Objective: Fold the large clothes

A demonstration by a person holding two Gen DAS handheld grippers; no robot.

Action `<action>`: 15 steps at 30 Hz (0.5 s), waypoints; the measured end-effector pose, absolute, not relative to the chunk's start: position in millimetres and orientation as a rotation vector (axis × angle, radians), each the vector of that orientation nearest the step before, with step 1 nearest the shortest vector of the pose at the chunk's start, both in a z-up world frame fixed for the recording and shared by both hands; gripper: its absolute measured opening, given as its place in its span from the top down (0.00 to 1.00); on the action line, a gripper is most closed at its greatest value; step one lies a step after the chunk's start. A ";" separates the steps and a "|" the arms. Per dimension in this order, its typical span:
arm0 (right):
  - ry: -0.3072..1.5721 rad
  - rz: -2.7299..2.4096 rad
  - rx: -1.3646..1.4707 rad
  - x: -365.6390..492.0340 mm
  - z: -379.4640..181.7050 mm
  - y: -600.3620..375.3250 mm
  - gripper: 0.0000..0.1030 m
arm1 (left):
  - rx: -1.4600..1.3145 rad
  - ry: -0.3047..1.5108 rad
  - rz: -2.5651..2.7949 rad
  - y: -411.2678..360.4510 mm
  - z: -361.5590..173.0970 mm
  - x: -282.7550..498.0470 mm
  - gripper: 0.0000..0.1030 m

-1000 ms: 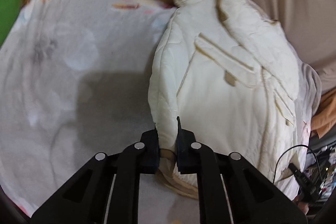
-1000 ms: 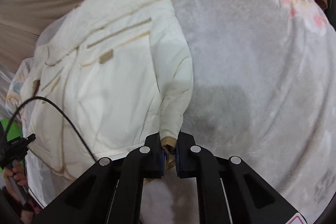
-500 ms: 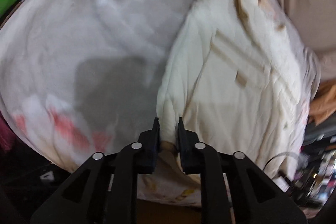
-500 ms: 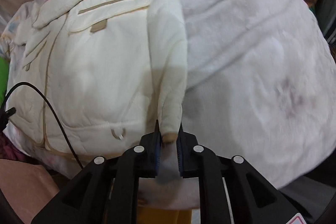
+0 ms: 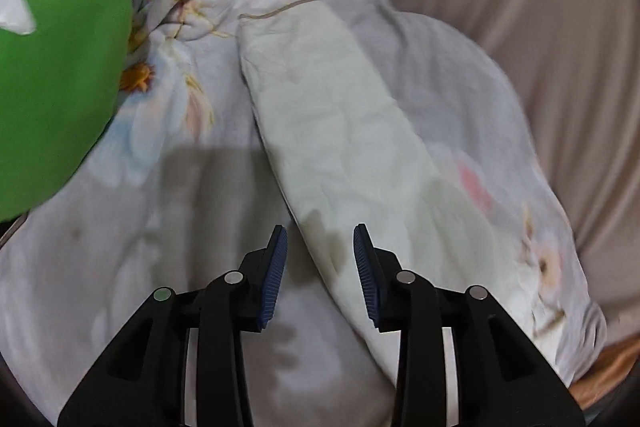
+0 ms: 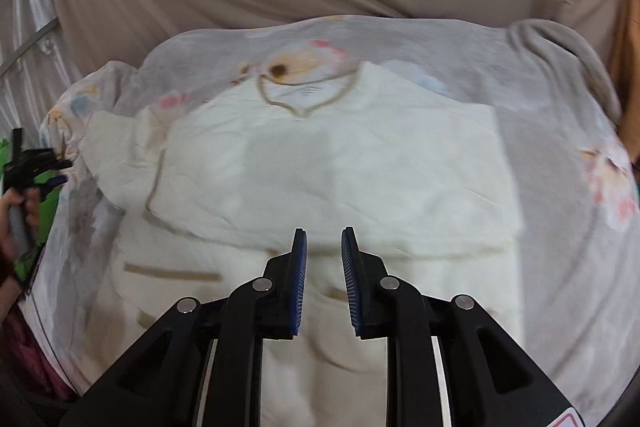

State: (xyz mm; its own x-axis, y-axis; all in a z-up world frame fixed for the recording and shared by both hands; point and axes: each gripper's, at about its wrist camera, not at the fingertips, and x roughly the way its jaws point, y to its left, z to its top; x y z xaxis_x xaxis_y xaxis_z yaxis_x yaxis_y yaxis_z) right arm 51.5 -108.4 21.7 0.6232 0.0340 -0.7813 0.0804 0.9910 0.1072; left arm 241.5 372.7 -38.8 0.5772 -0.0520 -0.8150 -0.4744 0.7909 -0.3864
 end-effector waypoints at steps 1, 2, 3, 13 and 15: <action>0.900 -0.021 0.121 55.7 18.9 -93.5 0.81 | -0.655 0.943 0.287 384.9 -48.6 255.9 0.68; 0.905 -0.012 0.107 59.0 15.3 -80.8 0.81 | -0.680 0.951 0.302 394.9 -57.6 266.5 0.68; 0.911 0.003 0.093 59.8 11.4 -67.6 0.79 | -0.706 0.958 0.320 403.4 -67.1 274.4 0.68; 1.006 0.011 0.019 69.2 -13.1 -10.0 0.65 | -0.783 0.902 0.247 436.3 -86.7 315.9 0.96; 1.006 0.012 0.009 69.8 -11.2 -8.3 0.65 | -0.750 0.848 0.208 430.0 -63.9 313.8 0.97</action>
State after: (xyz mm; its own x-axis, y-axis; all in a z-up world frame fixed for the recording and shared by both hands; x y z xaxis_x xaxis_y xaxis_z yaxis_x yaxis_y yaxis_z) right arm 69.8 -8.3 -11.2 0.5352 0.0144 -0.8446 -0.0059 0.9999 0.0133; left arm 313.8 430.0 -63.9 0.6595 -0.1195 -0.7422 -0.4489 0.7293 -0.5164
